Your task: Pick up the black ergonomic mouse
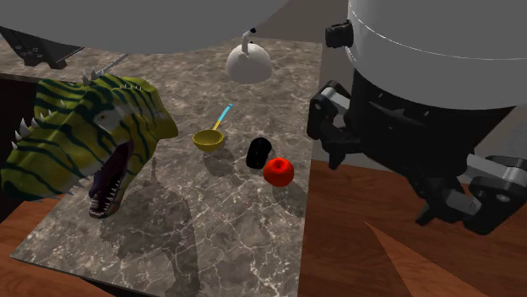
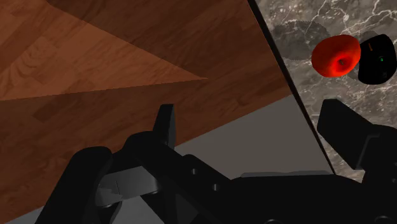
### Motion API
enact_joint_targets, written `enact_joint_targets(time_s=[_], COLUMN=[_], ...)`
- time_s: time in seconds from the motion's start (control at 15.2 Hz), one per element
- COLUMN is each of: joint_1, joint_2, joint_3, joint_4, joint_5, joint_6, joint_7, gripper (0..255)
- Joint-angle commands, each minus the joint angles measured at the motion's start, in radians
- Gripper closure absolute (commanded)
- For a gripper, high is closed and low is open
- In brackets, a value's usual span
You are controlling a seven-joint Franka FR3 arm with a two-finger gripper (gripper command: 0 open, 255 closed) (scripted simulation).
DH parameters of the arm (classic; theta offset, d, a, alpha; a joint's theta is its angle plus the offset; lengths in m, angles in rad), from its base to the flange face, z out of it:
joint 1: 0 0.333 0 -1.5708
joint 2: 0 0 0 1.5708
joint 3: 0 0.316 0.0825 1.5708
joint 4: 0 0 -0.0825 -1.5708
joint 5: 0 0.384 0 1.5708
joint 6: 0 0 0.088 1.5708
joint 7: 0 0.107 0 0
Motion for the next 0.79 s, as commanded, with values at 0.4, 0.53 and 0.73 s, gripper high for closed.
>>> enact_joint_targets(time_s=[0.4, 0.53, 0.73], joint_1=[0.043, 0.056, 0.073], joint_2=[0.105, 0.146, 0.213], joint_3=[0.096, 0.129, 0.178], joint_4=[-0.036, -0.041, -0.043], joint_5=[0.025, 0.030, 0.033], joint_6=[0.123, 0.163, 0.223], joint_7=[0.030, 0.041, 0.059], gripper=[0, 0, 0])
